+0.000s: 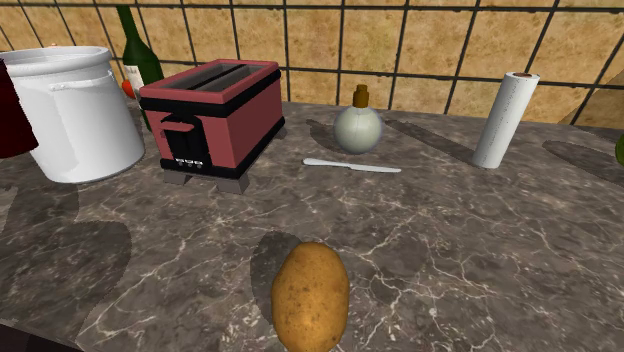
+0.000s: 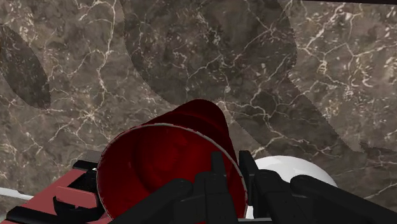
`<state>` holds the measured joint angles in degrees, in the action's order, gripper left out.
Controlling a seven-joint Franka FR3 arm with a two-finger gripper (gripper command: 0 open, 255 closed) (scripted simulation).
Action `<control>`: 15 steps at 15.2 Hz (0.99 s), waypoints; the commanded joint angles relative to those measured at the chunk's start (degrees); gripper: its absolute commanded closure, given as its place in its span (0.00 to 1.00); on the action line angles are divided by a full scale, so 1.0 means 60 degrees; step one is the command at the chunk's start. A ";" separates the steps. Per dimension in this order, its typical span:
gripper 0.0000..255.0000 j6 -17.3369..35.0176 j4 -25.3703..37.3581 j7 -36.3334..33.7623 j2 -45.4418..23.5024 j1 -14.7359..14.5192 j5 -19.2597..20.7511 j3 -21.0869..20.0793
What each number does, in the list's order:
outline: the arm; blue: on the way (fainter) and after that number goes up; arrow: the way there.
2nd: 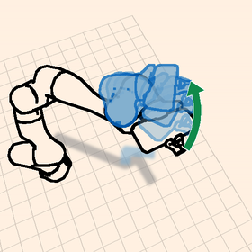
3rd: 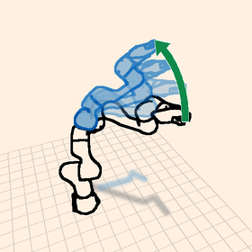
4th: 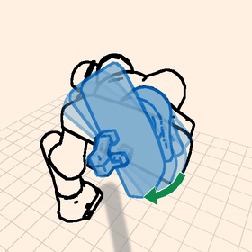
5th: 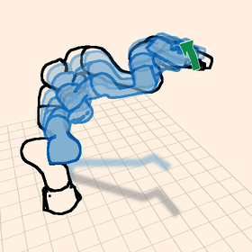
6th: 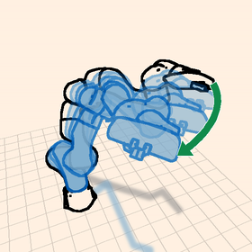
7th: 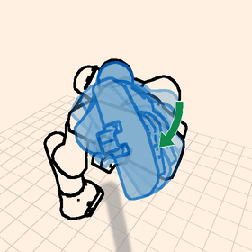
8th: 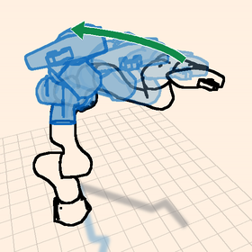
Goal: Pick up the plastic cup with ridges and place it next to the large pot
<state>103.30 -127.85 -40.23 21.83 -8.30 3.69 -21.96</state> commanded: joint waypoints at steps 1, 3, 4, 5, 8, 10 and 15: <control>1.00 0.0275 -0.0257 -0.0044 -0.0016 -0.0007 0.0003 -0.0018; 1.00 0.0531 -0.0474 -0.0096 -0.0062 -0.0009 0.0013 -0.0044; 1.00 0.0660 -0.0579 -0.0123 -0.0089 -0.0009 0.0020 -0.0057; 1.00 0.0789 -0.0683 -0.0150 -0.0118 -0.0009 0.0027 -0.0071; 1.00 0.1179 -0.0983 -0.0238 -0.0220 -0.0006 0.0056 -0.0115; 1.00 0.1441 -0.1174 -0.0301 -0.0300 -0.0002 0.0081 -0.0146; 1.00 0.2102 -0.1617 -0.0476 -0.0545 0.0020 0.0169 -0.0230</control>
<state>114.83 -136.90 -42.80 19.00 -8.24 4.53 -23.21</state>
